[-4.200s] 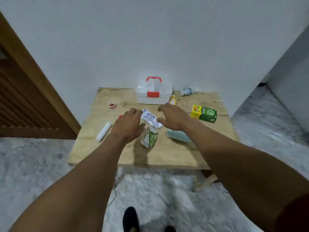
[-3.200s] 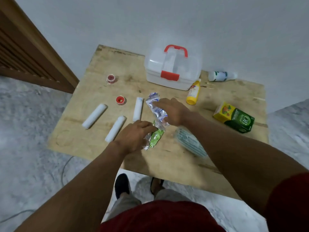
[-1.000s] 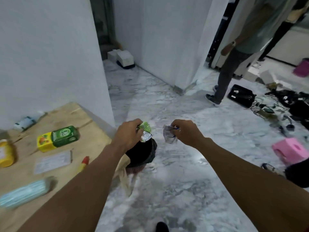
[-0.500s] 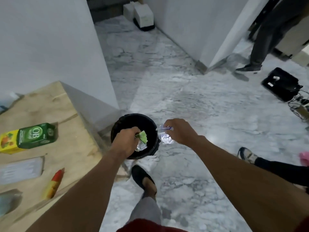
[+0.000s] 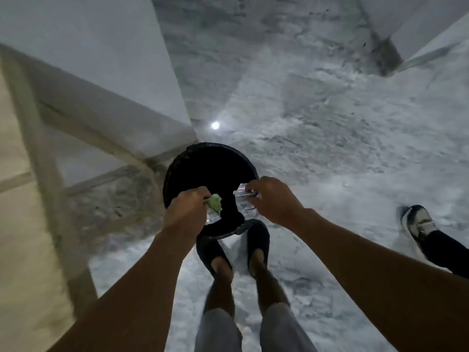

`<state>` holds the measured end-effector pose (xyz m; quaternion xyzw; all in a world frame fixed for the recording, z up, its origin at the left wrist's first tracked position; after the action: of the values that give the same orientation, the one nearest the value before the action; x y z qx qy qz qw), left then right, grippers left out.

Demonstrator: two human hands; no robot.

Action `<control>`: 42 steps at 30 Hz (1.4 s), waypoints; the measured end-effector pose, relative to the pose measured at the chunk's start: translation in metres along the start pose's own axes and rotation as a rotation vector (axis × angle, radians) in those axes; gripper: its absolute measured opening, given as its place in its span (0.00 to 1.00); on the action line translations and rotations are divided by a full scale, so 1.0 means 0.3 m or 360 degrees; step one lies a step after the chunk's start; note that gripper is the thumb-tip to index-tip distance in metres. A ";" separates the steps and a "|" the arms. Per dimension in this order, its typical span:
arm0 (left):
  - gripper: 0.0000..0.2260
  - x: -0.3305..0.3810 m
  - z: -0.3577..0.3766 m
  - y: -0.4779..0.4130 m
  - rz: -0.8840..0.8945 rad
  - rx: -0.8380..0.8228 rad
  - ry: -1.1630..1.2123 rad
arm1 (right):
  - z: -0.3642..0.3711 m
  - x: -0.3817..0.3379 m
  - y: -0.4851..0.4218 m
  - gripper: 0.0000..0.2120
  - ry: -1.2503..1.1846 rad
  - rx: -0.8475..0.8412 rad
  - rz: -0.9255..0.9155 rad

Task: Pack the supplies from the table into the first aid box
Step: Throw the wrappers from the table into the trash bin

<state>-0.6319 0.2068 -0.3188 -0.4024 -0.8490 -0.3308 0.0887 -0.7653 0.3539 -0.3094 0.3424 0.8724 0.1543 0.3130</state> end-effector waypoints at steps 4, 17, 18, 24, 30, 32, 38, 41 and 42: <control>0.16 -0.127 0.176 -0.201 -0.0094 -0.0010 -0.0157 | 0.208 0.128 -0.257 0.10 0.0039 -0.0069 -0.0104; 0.14 -0.414 0.598 -0.458 0.0011 -0.0160 -0.0266 | 0.704 0.332 -0.620 0.17 0.0221 -0.0440 -0.0214; 0.15 -0.414 0.600 -0.454 0.0011 -0.0155 -0.0276 | 0.704 0.326 -0.616 0.19 0.0233 -0.0452 -0.0201; 0.13 -0.292 0.478 -0.362 0.0061 -0.0108 -0.0274 | 0.548 0.251 -0.501 0.21 0.0278 -0.0466 -0.0131; 0.17 -0.022 0.125 -0.170 0.0191 0.0151 -0.0350 | 0.134 -0.011 -0.264 0.19 0.0292 -0.0221 -0.0060; 0.18 0.073 -0.039 -0.084 0.0256 0.0249 -0.0329 | -0.027 -0.113 -0.164 0.16 0.0304 0.0026 -0.0187; 0.18 0.286 -0.567 0.181 0.0436 0.0644 -0.0361 | -0.444 -0.386 0.140 0.20 0.0140 0.0416 -0.0058; 0.20 0.341 -0.751 0.364 0.0441 0.0846 -0.0367 | -0.574 -0.530 0.284 0.21 0.0166 0.0608 -0.0163; 0.20 0.351 -0.790 0.427 0.0440 0.0907 -0.0373 | -0.604 -0.575 0.330 0.21 0.0186 0.0668 -0.0193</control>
<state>-0.6340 0.1810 -0.0307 -0.5079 -0.8492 -0.0164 0.1434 -0.7355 0.2952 -0.0485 0.3373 0.9210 -0.0301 0.1924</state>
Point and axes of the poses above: each hand's wrist, its own y-axis away from the middle knuckle, its own z-axis out of the palm, x = y × z, the point moved 3 cm from there along -y, towards the middle knuckle, and after that the axes turned 2 degrees about -x, right-handed, at the moved point
